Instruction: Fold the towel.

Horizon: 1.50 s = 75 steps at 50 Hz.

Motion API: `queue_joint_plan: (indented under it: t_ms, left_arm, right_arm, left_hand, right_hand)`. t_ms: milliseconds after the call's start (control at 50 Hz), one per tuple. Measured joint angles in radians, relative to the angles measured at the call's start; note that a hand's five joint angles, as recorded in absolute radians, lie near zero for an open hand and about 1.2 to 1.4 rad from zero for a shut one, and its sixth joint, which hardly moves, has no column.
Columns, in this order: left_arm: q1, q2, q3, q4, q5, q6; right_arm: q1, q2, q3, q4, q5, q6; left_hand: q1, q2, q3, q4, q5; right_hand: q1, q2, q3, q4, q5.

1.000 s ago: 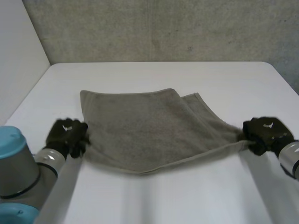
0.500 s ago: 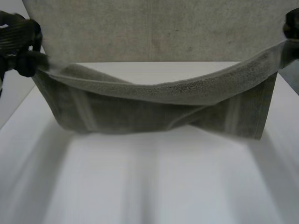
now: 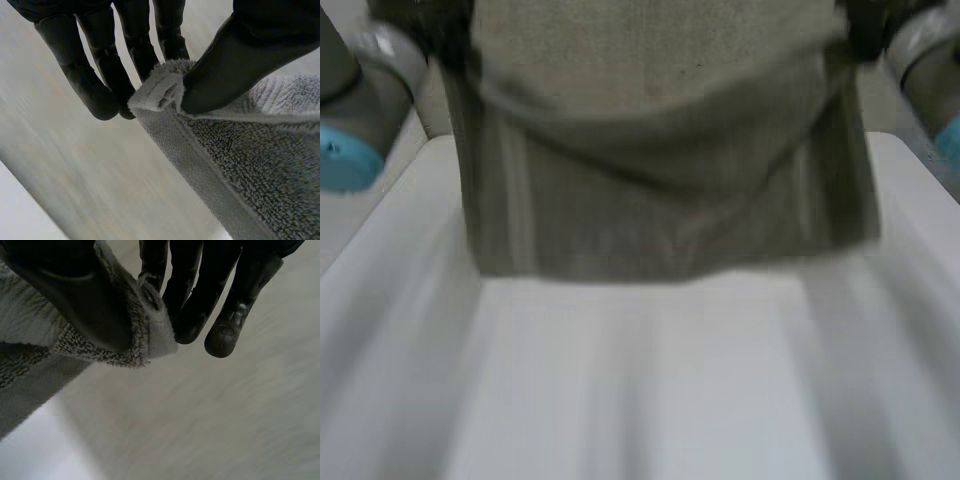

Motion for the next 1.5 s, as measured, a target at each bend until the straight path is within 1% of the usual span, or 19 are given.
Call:
queue_joint_plan:
  t_ms: [80, 100, 160, 200, 260, 400, 520, 640, 700, 780, 880, 960, 980, 1080, 1160, 1260, 1340, 1420, 1500]
  left_arm:
    - [-0.027, 0.057, 0.047, 0.21, -0.014, -0.003]
    - [-0.029, 0.064, 0.044, 0.233, -0.017, -0.003]
    - [-0.035, 0.093, -0.007, 0.33, -0.032, -0.004]
    - [-0.034, 0.102, -0.053, 0.358, -0.038, -0.004]
    - [-0.028, 0.11, -0.151, 0.382, -0.043, -0.005]
    - [0.012, 0.098, -0.494, 0.415, -0.039, -0.005]
    - [0.03, 0.036, -0.733, 0.491, -0.037, 0.002]
    - [0.038, -0.029, -0.861, 0.529, -0.037, 0.008]
    - [0.046, -0.038, -0.908, 0.53, -0.037, 0.007]
    - [0.07, 0.009, -0.975, 0.519, -0.036, 0.007]
    - [0.105, 0.133, -1.063, 0.473, -0.035, 0.006]
    - [0.136, 0.268, -1.14, 0.391, -0.027, 0.005]
    - [0.141, 0.284, -1.149, 0.381, -0.024, 0.004]
    - [0.199, 0.424, -1.23, 0.292, 0.03, 0.001]
    - [0.254, 0.531, -1.293, 0.215, 0.111, -0.002]
    - [0.284, 0.605, -1.331, 0.133, 0.167, -0.001]
    - [0.297, 0.622, -1.336, 0.093, 0.178, 0.004]
    - [0.301, 0.607, -1.32, 0.083, 0.179, 0.008]
    - [0.276, 0.527, -1.25, 0.095, 0.172, 0.0]
  right_arm:
    - [0.007, -0.057, -0.041, -0.172, -0.001, 0.152]
    - [0.007, -0.067, -0.032, -0.188, -0.003, 0.166]
    - [0.005, -0.128, 0.068, -0.241, -0.024, 0.211]
    - [0.004, -0.153, 0.139, -0.251, -0.041, 0.215]
    - [0.002, -0.182, 0.265, -0.255, -0.07, 0.201]
    - [-0.001, -0.197, 0.618, -0.248, -0.135, 0.085]
    - [-0.001, -0.171, 0.835, -0.265, -0.157, 0.002]
    - [-0.003, -0.105, 0.962, -0.299, -0.163, -0.04]
    - [-0.006, -0.091, 1.005, -0.307, -0.165, -0.048]
    - [-0.023, -0.142, 1.069, -0.306, -0.164, -0.049]
    - [-0.056, -0.285, 1.159, -0.284, -0.163, -0.045]
    - [-0.097, -0.435, 1.237, -0.222, -0.17, -0.049]
    - [-0.103, -0.451, 1.245, -0.213, -0.171, -0.05]
    - [-0.176, -0.585, 1.306, -0.1, -0.204, -0.094]
    - [-0.234, -0.664, 1.328, 0.016, -0.245, -0.159]
    - [-0.289, -0.705, 1.325, 0.133, -0.272, -0.23]
    - [-0.318, -0.711, 1.312, 0.196, -0.279, -0.289]
    - [-0.325, -0.697, 1.292, 0.21, -0.28, -0.325]
    - [-0.312, -0.619, 1.238, 0.164, -0.278, -0.315]
  left_hand:
    - [0.0, 0.0, 0.0, 0.0, 0.0]
    - [0.0, 0.0, 0.0, 0.0, 0.0]
    - [0.0, 0.0, 0.0, 0.0, 0.0]
    - [0.0, 0.0, 0.0, 0.0, 0.0]
    - [0.0, 0.0, 0.0, 0.0, 0.0]
    - [0.0, 0.0, 0.001, 0.0, 0.0]
    - [0.0, 0.0, 0.001, 0.0, 0.0]
    - [0.0, 0.0, 0.001, 0.0, 0.0]
    - [0.0, 0.0, 0.001, 0.0, 0.0]
    - [0.0, 0.0, 0.002, 0.0, 0.0]
    - [0.0, 0.0, 0.002, 0.0, 0.0]
    - [0.0, 0.0, 0.002, 0.0, 0.0]
    - [0.0, 0.0, 0.002, 0.0, 0.0]
    - [0.0, 0.0, 0.002, 0.0, 0.0]
    - [0.0, 0.0, 0.002, 0.0, 0.0]
    - [0.0, 0.0, 0.002, 0.0, 0.0]
    - [0.0, 0.0, 0.002, 0.0, 0.0]
    - [0.0, 0.0, 0.002, 0.0, 0.0]
    - [0.0, 0.0, 0.002, 0.0, 0.0]
  right_hand:
    - [0.0, 0.0, 0.0, 0.0, 0.0]
    - [0.0, 0.0, 0.0, 0.0, 0.0]
    - [0.0, 0.0, 0.0, 0.0, 0.001]
    - [0.0, 0.0, 0.0, 0.0, 0.004]
    - [0.0, 0.0, 0.0, 0.0, 0.004]
    - [0.0, 0.0, 0.0, 0.0, 0.004]
    - [0.0, 0.0, 0.0, 0.0, 0.004]
    - [0.0, 0.0, 0.0, 0.0, 0.004]
    - [0.0, 0.0, 0.0, 0.0, 0.004]
    - [0.0, 0.0, 0.0, 0.0, 0.004]
    - [0.0, 0.0, 0.0, 0.0, 0.004]
    - [0.0, 0.0, 0.0, 0.0, 0.005]
    - [0.0, 0.0, 0.0, 0.0, 0.005]
    - [0.0, 0.0, 0.0, 0.0, 0.005]
    - [0.0, 0.0, 0.0, 0.0, 0.005]
    - [0.0, 0.0, 0.0, 0.0, 0.005]
    - [0.0, 0.0, 0.0, 0.0, 0.005]
    - [0.0, 0.0, 0.0, 0.0, 0.005]
    - [0.0, 0.0, 0.0, 0.0, 0.005]
